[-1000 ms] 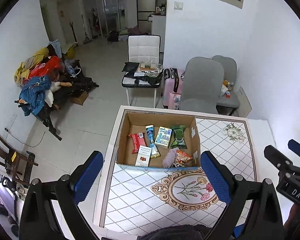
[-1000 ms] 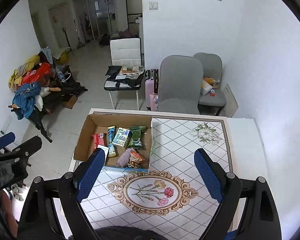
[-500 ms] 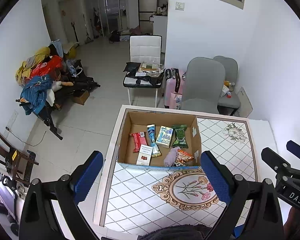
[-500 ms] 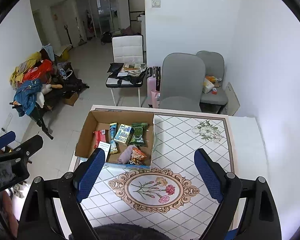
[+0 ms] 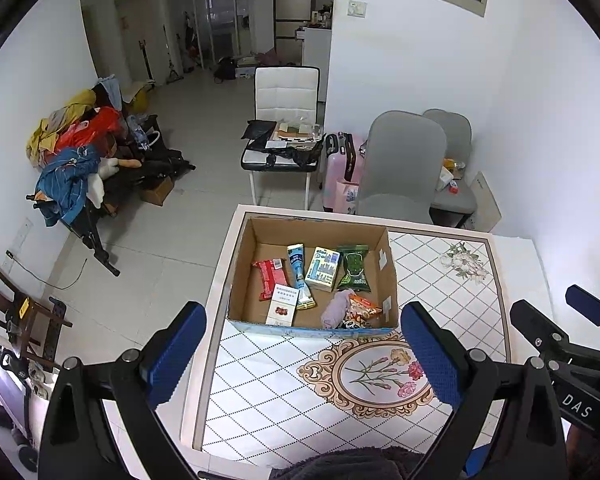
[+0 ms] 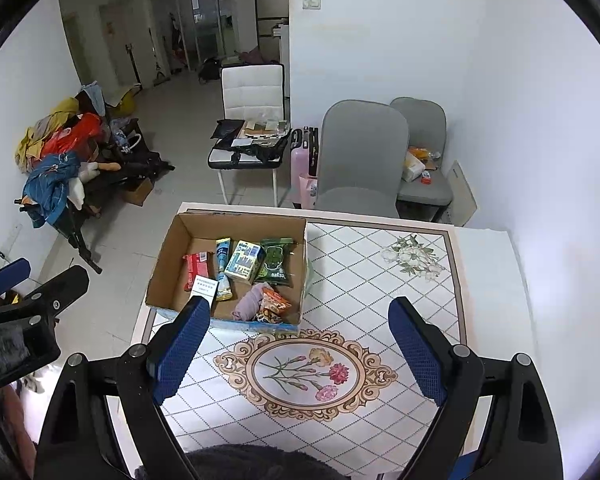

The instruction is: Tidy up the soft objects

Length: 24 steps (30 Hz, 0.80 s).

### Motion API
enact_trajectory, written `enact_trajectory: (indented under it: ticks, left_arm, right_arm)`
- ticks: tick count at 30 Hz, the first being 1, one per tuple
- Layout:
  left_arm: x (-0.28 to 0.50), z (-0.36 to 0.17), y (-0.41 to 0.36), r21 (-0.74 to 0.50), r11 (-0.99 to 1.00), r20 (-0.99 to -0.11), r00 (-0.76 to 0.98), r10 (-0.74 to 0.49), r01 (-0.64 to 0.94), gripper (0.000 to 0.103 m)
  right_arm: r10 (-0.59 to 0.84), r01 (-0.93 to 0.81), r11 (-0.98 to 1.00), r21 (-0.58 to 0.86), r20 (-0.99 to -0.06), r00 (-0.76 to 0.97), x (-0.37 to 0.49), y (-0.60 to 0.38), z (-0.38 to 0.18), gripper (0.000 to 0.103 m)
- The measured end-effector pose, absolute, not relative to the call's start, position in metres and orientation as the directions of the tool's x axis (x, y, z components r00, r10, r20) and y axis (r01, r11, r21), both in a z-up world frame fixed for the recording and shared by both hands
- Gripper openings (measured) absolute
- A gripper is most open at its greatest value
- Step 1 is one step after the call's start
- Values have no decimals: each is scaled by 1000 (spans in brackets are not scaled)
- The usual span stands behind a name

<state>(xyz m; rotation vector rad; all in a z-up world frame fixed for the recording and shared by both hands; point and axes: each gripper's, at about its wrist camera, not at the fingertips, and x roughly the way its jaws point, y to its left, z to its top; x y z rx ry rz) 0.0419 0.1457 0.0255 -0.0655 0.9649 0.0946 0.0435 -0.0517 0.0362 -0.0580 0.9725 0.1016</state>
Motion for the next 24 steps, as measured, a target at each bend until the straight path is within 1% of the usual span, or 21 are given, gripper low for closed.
enact_trajectory:
  ticks: [12,24]
  left_arm:
    - [41,18,145,-18,995,-838,545,40,-100,100]
    - [38,19,145,-19,995,-835,549,41,-102,100]
  right_arm:
    - [51,-98,995,-5,-825,562,39,-56,37,93]
    - [64,-101,995,10,-830,553,35,-51,35,93]
